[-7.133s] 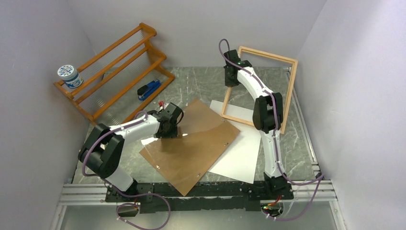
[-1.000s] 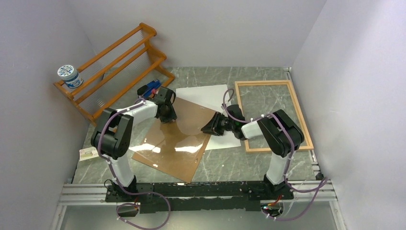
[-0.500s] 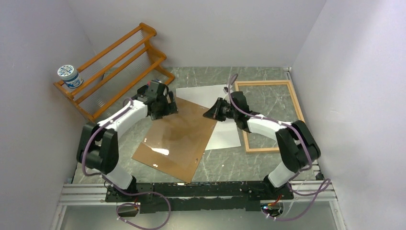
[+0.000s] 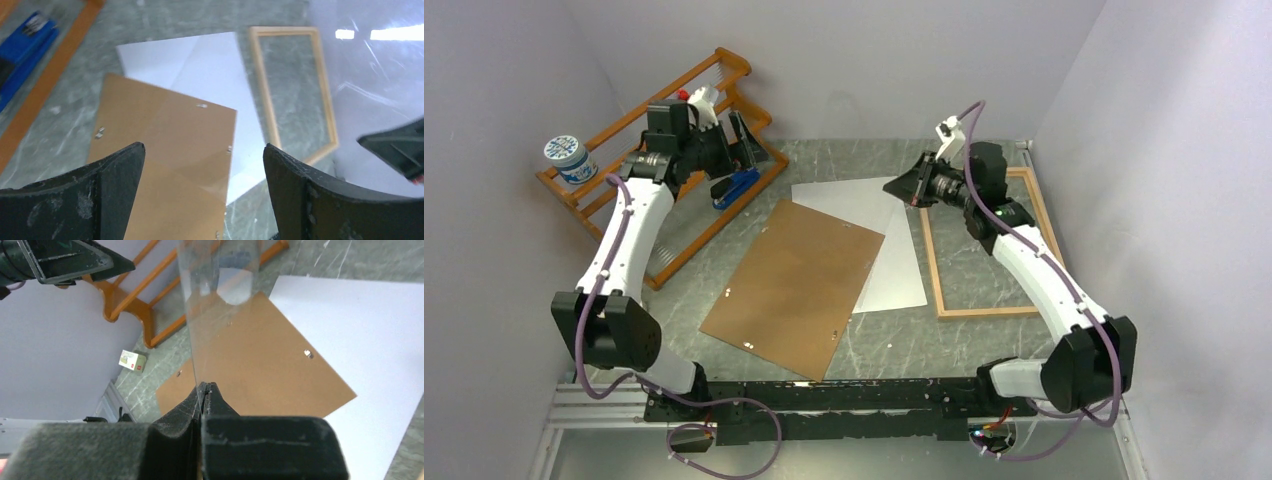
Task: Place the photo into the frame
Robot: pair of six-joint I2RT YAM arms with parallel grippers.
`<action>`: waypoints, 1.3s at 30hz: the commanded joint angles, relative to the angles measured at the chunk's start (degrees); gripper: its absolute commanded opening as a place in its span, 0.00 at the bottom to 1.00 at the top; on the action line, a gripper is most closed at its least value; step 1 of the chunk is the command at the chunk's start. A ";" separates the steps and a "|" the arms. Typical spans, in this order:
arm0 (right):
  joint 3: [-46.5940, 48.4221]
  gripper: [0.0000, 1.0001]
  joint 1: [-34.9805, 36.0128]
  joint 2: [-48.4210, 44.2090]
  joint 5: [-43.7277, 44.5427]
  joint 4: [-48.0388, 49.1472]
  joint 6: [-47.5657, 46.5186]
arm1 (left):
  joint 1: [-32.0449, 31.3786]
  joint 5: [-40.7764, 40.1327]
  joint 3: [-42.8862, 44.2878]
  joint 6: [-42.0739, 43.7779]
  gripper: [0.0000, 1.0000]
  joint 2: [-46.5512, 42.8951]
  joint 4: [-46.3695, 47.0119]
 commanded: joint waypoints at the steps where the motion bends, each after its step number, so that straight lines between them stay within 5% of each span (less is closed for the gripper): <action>1: 6.29 0.00 -2.02 -4.57 -1.19 -3.49 -2.30 | 0.51 20.52 4.75 2.10 0.93 2.20 1.75; 22: 23.49 0.00 -2.75 -9.81 -8.53 -10.91 7.82 | 0.43 39.51 6.77 -9.59 0.94 12.30 27.10; 29: 37.03 0.00 -2.79 -6.10 -7.01 -23.12 5.30 | 0.45 43.61 7.91 -10.98 0.94 12.68 32.92; 31: 38.31 0.00 -2.81 -5.67 -7.58 -23.65 5.48 | 0.45 45.50 7.50 -14.69 0.94 13.31 39.46; 35: 38.51 0.00 -2.82 -5.83 -9.95 -22.40 7.08 | 0.33 50.08 7.23 -34.71 0.94 17.92 69.01; 39: 39.71 0.00 -2.82 -5.87 -11.69 -22.06 7.84 | -0.73 50.43 11.12 -47.74 0.94 23.51 80.77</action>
